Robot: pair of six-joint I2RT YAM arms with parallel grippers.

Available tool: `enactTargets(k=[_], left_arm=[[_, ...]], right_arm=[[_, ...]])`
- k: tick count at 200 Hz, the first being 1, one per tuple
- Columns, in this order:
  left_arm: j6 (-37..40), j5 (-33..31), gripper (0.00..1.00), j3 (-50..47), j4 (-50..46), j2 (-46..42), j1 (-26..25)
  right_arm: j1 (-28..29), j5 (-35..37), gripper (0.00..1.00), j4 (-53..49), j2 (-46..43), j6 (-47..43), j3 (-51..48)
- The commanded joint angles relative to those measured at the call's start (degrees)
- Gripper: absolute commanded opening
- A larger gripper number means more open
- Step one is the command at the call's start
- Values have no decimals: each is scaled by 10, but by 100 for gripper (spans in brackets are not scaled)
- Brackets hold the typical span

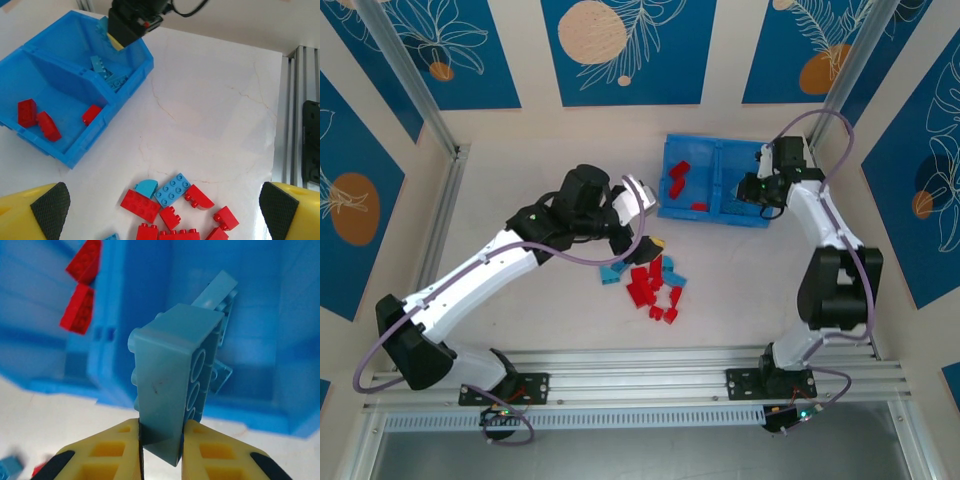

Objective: Sort the legos into containers by color

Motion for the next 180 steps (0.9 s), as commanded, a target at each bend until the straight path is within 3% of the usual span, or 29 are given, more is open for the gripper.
enactTargets(k=[1, 40, 84, 132, 161, 180], left_arm=[[-15, -20, 100, 26, -37, -3, -9], [-43, -48, 100, 12, -40, -9, -19], [-50, -66, 100, 0, -20, 2, -24], [-77, -109, 100, 31, -34, 73, -28], [-129, -138, 99, 68, -84, 141, -30], [-212, -191, 96, 106, -142, 193, -29]], right_arm=[[-2, 14, 23, -24, 57, 33, 46], [-5, 30, 30, -66, 115, 56, 107], [-4, 6, 42, -75, 63, 68, 98], [26, -49, 44, -70, -139, 158, -25], [65, -41, 56, -92, -266, 216, -114], [82, -41, 63, -120, -327, 266, -156]])
